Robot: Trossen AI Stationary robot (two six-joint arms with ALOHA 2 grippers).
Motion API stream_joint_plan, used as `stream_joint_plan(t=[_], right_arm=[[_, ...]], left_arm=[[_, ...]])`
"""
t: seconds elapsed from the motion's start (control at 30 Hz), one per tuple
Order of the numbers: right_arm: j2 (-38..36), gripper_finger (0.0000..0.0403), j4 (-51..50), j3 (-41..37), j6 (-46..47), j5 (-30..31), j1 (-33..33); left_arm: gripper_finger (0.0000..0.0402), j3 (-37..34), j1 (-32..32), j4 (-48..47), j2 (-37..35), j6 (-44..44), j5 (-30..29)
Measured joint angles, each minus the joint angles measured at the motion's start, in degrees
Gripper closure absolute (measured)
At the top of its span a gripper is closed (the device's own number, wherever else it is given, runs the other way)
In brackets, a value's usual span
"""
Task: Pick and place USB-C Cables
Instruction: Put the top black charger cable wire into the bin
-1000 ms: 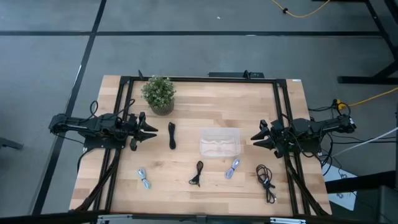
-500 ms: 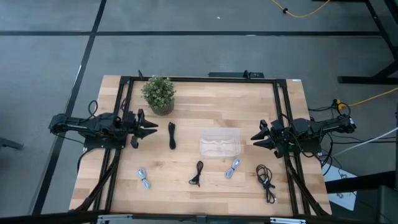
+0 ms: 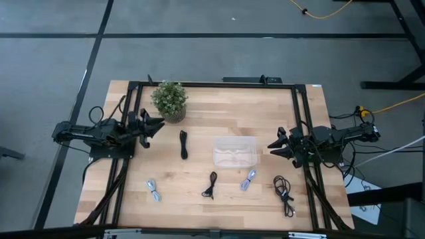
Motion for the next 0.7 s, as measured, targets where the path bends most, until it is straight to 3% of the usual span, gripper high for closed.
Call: stream_joint_plan(t=[0.17,0.27,0.33,0.47,0.7], right_arm=[[0.0,0.0269,4.3,0.0,-0.3,3.6,0.0],[0.0,0.0269,11.3,0.0,-3.1,7.5,0.0],[0.0,0.0269,16.1,0.0,-5.4,7.6,0.0],[0.0,0.027,21.7,0.0,-7.8,6.9,0.0],[0.0,0.027,21.4,0.0,-9.2,6.7,0.0]], left_arm=[[0.0294,0.0,0.1,-0.6,1.0,0.5,-3.4],[0.0294,0.0,0.1,5.3,1.0,3.1,-3.8],[0.0294,0.0,0.1,12.5,1.0,3.0,-0.3],[0.0294,2.2,-0.1,19.9,3.2,6.0,16.4],[0.0294,13.6,0.0,13.4,17.5,12.9,18.4]])
